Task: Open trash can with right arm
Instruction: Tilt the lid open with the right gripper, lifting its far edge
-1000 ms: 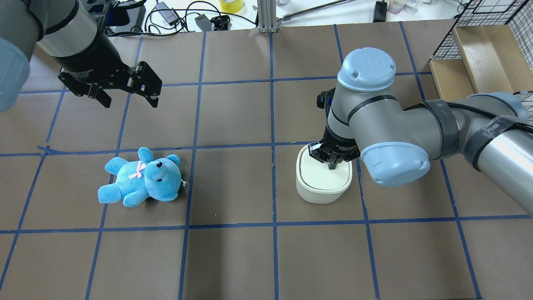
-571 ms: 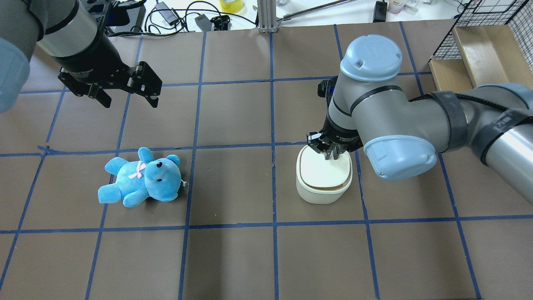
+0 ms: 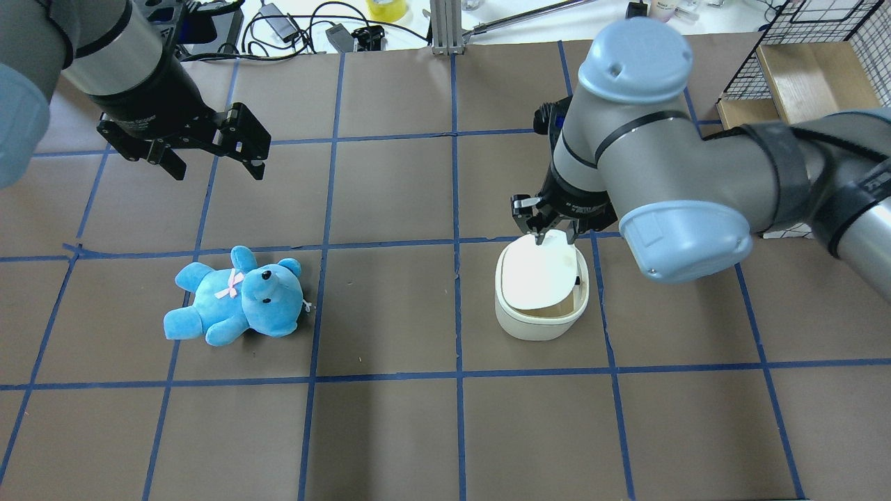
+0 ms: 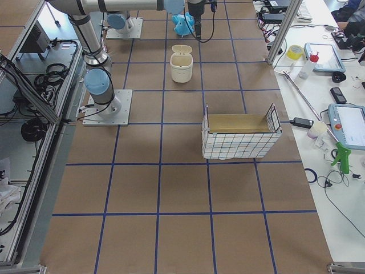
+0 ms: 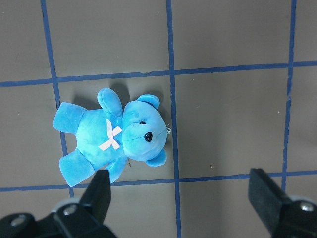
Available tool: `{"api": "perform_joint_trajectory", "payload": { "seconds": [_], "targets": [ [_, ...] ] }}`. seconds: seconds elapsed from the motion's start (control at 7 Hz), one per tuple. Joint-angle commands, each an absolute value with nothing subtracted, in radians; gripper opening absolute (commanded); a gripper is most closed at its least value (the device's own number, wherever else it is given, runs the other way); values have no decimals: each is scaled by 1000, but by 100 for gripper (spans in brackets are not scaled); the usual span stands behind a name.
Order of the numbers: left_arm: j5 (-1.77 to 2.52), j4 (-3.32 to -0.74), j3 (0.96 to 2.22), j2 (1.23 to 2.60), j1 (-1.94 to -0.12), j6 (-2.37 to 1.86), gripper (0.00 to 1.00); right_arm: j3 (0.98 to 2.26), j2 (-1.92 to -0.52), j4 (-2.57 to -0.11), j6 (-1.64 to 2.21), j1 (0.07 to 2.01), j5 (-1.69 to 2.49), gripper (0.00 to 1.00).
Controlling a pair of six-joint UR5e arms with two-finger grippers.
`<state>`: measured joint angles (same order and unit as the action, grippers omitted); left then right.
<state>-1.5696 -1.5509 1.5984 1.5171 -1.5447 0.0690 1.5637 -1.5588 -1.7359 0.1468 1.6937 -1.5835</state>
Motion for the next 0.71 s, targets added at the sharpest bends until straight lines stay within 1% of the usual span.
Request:
{"api": "perform_joint_trajectory", "payload": {
  "seconds": [0.0,0.14,0.57],
  "targets": [
    [-1569,-1551,1598,1517,-1545,69,100,1470,-1559,-1578,85,1605,-1589,100],
    [-1571,-1551,1598,1517,-1545,68,100,1463,-1559,-1518,34,1602,-1589,100],
    [-1569,-1551,1598,1517,-1545,69,100,1468,-1563,-1496,2,1608,-1589,100]
  ]
}}
